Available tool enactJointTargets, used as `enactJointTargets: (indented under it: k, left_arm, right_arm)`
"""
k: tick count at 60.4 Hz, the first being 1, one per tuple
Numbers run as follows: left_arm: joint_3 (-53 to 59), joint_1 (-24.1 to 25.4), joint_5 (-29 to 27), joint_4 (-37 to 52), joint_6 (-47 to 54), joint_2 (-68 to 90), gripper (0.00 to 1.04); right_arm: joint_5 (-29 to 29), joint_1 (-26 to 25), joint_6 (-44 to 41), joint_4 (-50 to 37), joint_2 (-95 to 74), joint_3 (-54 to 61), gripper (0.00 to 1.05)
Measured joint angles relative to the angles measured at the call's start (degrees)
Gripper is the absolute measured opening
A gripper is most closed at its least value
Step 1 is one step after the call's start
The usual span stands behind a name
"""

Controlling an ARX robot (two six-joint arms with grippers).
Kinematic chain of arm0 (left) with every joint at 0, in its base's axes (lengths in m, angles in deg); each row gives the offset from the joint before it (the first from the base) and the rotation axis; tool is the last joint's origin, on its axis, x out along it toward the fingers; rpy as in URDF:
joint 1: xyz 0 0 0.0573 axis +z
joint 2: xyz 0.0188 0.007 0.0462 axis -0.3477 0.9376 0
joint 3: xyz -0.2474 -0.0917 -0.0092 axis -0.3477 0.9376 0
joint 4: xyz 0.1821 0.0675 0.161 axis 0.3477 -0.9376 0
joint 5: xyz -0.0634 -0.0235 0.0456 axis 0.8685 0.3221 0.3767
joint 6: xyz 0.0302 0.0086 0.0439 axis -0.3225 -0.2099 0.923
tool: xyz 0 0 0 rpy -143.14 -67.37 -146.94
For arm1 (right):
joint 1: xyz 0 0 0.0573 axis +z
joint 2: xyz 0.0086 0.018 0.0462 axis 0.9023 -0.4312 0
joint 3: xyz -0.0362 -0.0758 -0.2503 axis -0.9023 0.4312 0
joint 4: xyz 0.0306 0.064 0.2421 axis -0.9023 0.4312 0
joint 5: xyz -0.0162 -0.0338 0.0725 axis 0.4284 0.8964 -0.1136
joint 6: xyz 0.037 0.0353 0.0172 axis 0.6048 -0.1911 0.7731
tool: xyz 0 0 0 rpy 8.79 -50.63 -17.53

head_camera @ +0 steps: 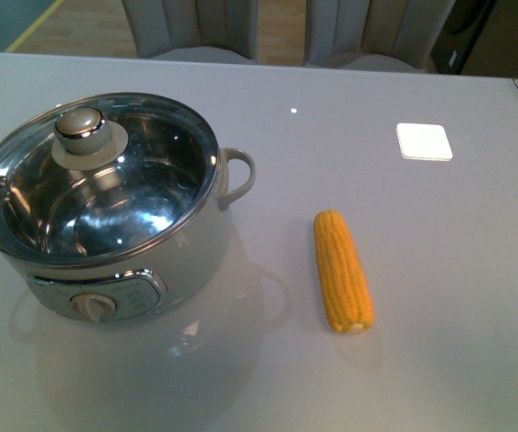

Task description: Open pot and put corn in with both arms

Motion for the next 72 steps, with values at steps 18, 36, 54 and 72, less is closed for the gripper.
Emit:
enactJointTargets:
  k: [18,36,54,72]
  left_arm:
    - [-5.3,-1.8,6.0,36.0,4.3,35.8,0.98]
    - [-16.7,-1.7,10.3,50.2,7.1,62.0,0.98]
    - [-20.2,-4.2,9.7,56.2,10.6,75.7,0.98]
    - [-22.6,-5.9,6.7,60.5,9.2,82.5,0.98]
  right_arm:
    - [0.0,0.0,0.0,0.0,0.0,0.0,0.96]
    - [0.0,0.0,0.0,0.0,0.0,0.0,0.96]
    - [0.0,0.0,0.0,0.0,0.0,0.0,0.96]
    - [0.0,0.0,0.0,0.0,0.0,0.0,0.96]
